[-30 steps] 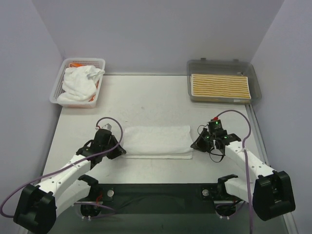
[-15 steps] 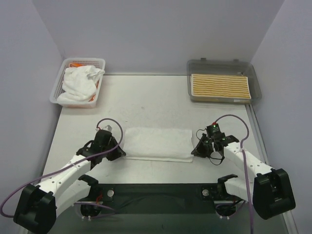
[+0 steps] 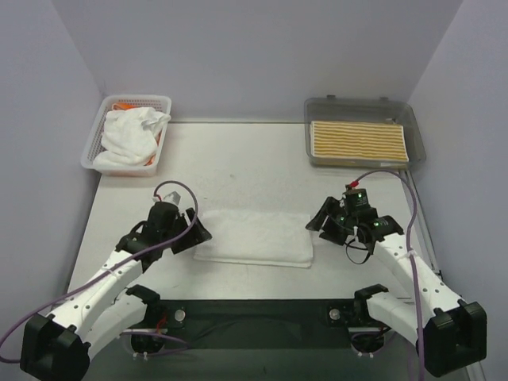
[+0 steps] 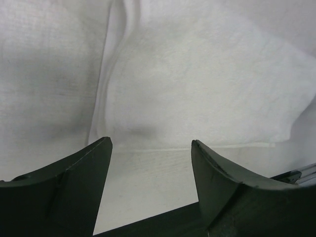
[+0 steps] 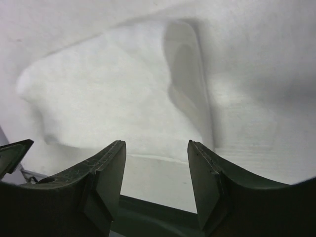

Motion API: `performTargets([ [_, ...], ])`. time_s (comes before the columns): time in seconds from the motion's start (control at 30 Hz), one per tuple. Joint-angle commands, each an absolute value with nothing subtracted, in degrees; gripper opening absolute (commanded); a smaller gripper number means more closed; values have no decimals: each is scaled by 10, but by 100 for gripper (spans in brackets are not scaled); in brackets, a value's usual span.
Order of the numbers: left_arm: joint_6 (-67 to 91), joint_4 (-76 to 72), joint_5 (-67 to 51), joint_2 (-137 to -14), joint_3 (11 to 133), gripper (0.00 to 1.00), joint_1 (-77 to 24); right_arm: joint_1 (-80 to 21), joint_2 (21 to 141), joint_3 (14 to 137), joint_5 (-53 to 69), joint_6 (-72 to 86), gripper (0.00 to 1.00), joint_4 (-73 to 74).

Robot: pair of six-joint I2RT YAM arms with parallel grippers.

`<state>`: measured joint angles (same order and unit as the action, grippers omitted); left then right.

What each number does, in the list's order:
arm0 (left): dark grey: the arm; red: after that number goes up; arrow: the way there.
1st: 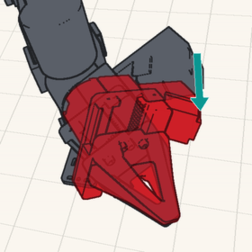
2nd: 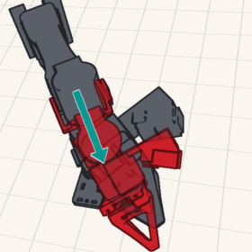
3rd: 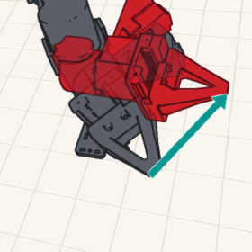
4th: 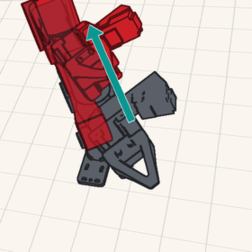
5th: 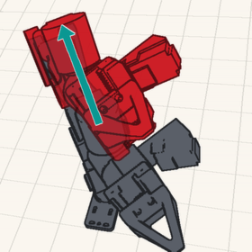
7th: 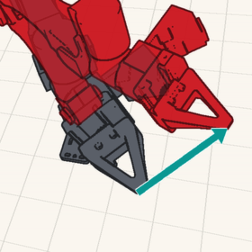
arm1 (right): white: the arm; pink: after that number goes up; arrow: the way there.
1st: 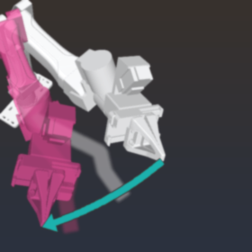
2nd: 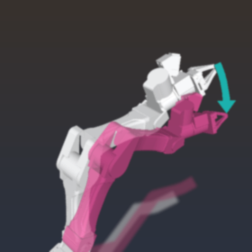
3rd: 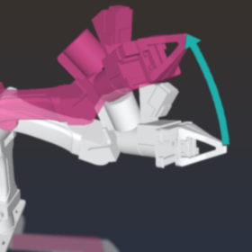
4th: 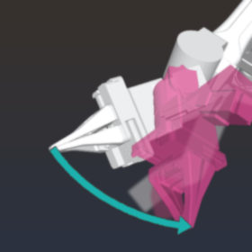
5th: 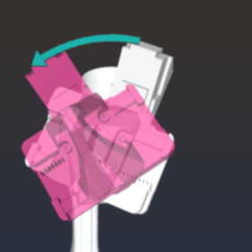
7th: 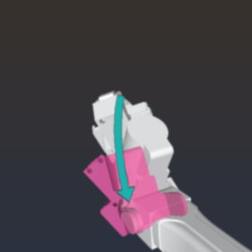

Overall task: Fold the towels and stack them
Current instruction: Fold the towel, then smooth out wrinkles on the folded towel

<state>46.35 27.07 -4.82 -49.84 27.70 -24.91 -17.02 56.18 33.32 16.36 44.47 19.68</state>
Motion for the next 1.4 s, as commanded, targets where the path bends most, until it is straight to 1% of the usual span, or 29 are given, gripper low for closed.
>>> performTargets([
  [0.0, 438, 279, -31, -492, 356, 77, -247, -178, 560, 404, 164, 429, 53, 186],
  [0.07, 432, 249, -33, -514, 385, 75, -248, -179, 576, 407, 185, 436, 51, 140],
  [0.13, 425, 204, -39, -537, 388, 68, -248, -179, 593, 396, 213, 459, 47, 36],
  [0.17, 425, 146, -49, -567, 386, 65, -248, -182, 614, 379, 228, 467, 45, 4],
  [0.2, 427, 115, -52, -585, 385, 57, -248, -186, 627, 372, 229, 474, 45, -80],
  [0.27, 432, 30, -69, -649, 385, 55, -248, -189, 658, 354, 231, 499, 45, -152],
  [0.3, 436, 9, -72, -672, 385, 54, -249, -190, 694, 339, 237, 509, 45, -221],
  [0.37, 441, -51, -80, -733, 382, 52, -249, -192, 733, 326, 242, 526, 44, -283],
  [0.4, 445, -97, -78, -751, 374, 50, -249, -192, 773, 317, 244, 529, 43, -342],
  [0.43, 445, -116, -64, -767, 369, 46, -247, -192, 793, 304, 247, 531, 43, -368],
  [0.47, 447, -150, -60, -796, 362, 45, -245, -191, 828, 293, 244, 537, 43, -393],
  [0.53, 458, -165, -54, -833, 346, 42, -234, -178, 861, 254, 240, 546, 42, -475],
  [0.6, 474, -200, -54, -848, 328, 40, -229, -163, 908, 230, 244, 564, 41, -557],
  [0.67, 486, -236, -44, -862, 293, 37, -227, -143, 942, 191, 250, 567, 40, -598],
  [0.77, 501, -258, -39, -875, 257, 35, -216, -109, 974, 144, 257, 567, 41, -662],
  [0.9, 520, -286, -44, -882, 222, 32, -200, -70, 1002, 120, 282, 587, 41, -745],
  [0.97, 520, -289, -51, -877, 219, 32, -196, -65, 1002, 120, 294, 592, 42, -760],
  [1.07, 512, -290, -69, -852, 226, 33, -189, -59, 974, 135, 321, 593, 46, -751],
  [1.1, 506, -289, -77, -842, 235, 34, -188, -58, 962, 143, 334, 593, 47, -740],
  [1.13, 501, -289, -93, -831, 240, 38, -187, -57, 946, 148, 341, 594, 48, -729],
  [1.17, 497, -287, -100, -805, 243, 40, -187, -57, 909, 155, 347, 591, 53, -712],
  [1.23, 497, -275, -119, -776, 258, 46, -189, -62, 862, 181, 361, 579, 55, -626],
  [1.27, 497, -249, -123, -746, 265, 48, -191, -68, 816, 191, 364, 558, 56, -585],
  [1.3, 495, -232, -125, -731, 272, 49, -194, -74, 792, 202, 366, 543, 56, -504],
  [1.37, 494, -174, -123, -683, 286, 50, -209, -105, 735, 243, 368, 519, 57, -417],
])
